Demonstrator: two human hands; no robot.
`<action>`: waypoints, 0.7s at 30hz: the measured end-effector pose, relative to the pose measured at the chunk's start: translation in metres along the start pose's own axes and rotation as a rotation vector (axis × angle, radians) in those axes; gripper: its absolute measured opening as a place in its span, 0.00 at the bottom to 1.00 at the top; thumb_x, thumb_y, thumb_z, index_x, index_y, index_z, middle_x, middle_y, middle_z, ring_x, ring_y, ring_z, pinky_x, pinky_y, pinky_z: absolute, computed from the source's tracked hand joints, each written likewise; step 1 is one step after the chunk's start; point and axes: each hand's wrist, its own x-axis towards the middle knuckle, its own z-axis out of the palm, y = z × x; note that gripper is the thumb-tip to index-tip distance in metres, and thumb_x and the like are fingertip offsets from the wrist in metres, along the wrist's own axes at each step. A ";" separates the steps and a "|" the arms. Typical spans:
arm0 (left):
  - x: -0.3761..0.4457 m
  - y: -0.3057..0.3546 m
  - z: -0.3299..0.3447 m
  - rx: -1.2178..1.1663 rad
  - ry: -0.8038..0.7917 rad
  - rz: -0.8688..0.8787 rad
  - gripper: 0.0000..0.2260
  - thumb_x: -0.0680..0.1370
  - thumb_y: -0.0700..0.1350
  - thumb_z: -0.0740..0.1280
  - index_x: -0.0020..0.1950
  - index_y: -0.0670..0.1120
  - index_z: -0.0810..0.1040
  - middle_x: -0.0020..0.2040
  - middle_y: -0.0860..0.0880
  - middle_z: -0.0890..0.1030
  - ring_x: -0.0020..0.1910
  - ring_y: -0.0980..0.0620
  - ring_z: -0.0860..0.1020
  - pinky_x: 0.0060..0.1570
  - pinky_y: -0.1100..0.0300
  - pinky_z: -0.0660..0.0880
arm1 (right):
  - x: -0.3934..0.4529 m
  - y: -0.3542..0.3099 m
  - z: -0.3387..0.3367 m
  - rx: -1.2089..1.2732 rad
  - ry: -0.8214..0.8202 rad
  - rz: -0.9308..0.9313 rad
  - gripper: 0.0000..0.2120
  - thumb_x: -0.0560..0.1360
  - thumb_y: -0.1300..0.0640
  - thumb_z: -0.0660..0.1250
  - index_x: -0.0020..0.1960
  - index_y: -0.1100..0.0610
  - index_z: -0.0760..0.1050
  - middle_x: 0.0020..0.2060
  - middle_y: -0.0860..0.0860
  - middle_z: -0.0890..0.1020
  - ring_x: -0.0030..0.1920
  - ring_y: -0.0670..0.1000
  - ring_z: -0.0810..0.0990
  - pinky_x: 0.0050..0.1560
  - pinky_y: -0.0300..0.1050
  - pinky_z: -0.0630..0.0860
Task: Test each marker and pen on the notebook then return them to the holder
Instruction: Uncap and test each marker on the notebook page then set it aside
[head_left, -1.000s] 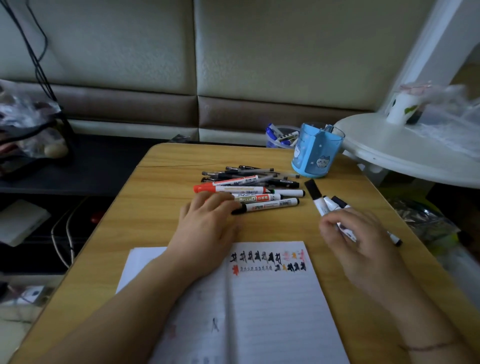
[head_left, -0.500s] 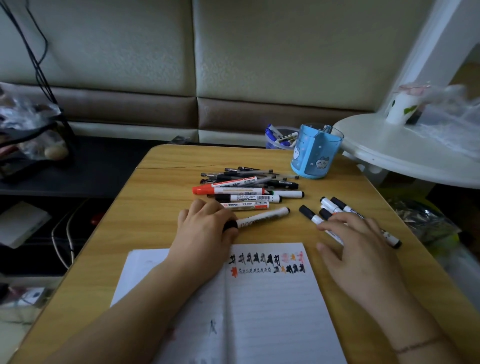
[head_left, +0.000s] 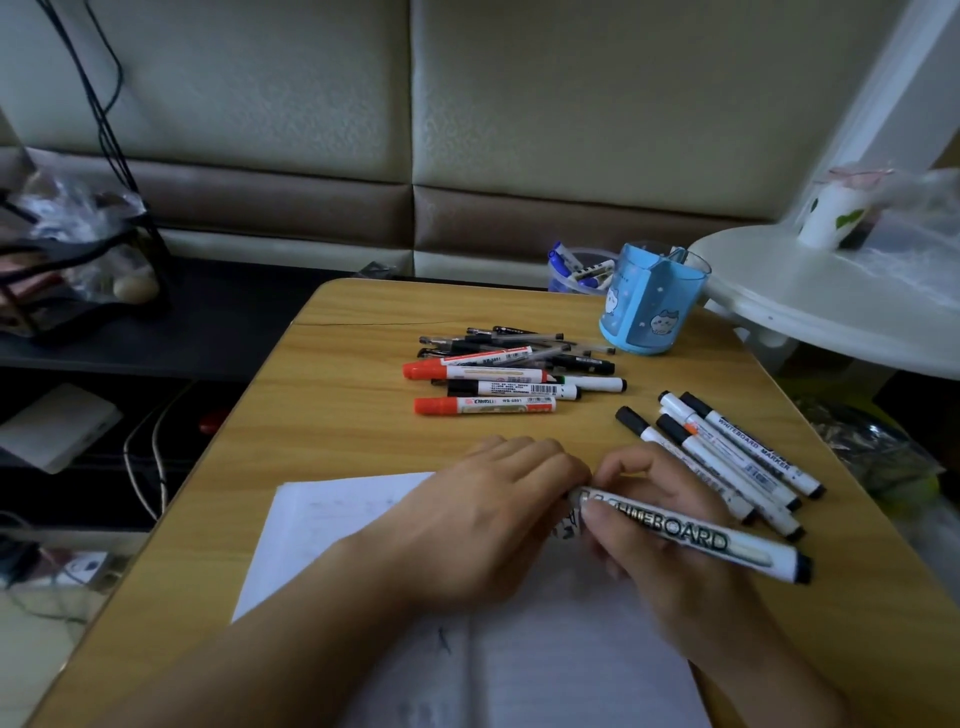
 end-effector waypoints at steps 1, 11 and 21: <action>0.000 0.002 0.000 0.009 0.006 -0.002 0.08 0.82 0.43 0.59 0.57 0.42 0.74 0.48 0.47 0.75 0.45 0.45 0.73 0.46 0.49 0.71 | 0.000 0.001 0.001 0.001 0.021 -0.002 0.09 0.68 0.47 0.71 0.42 0.51 0.75 0.29 0.57 0.78 0.28 0.48 0.74 0.28 0.41 0.70; -0.003 0.006 -0.004 -0.079 -0.065 0.016 0.04 0.80 0.47 0.60 0.54 0.48 0.68 0.38 0.49 0.79 0.33 0.43 0.74 0.30 0.55 0.66 | 0.002 0.007 0.001 0.099 -0.069 0.004 0.13 0.70 0.46 0.73 0.36 0.52 0.72 0.23 0.51 0.75 0.24 0.51 0.72 0.26 0.42 0.69; -0.004 0.005 -0.005 -0.120 -0.021 0.039 0.05 0.80 0.51 0.60 0.54 0.52 0.66 0.32 0.48 0.80 0.29 0.43 0.74 0.25 0.56 0.63 | 0.003 -0.001 0.002 0.146 -0.137 0.016 0.14 0.71 0.42 0.72 0.36 0.50 0.73 0.24 0.52 0.74 0.25 0.51 0.72 0.26 0.44 0.70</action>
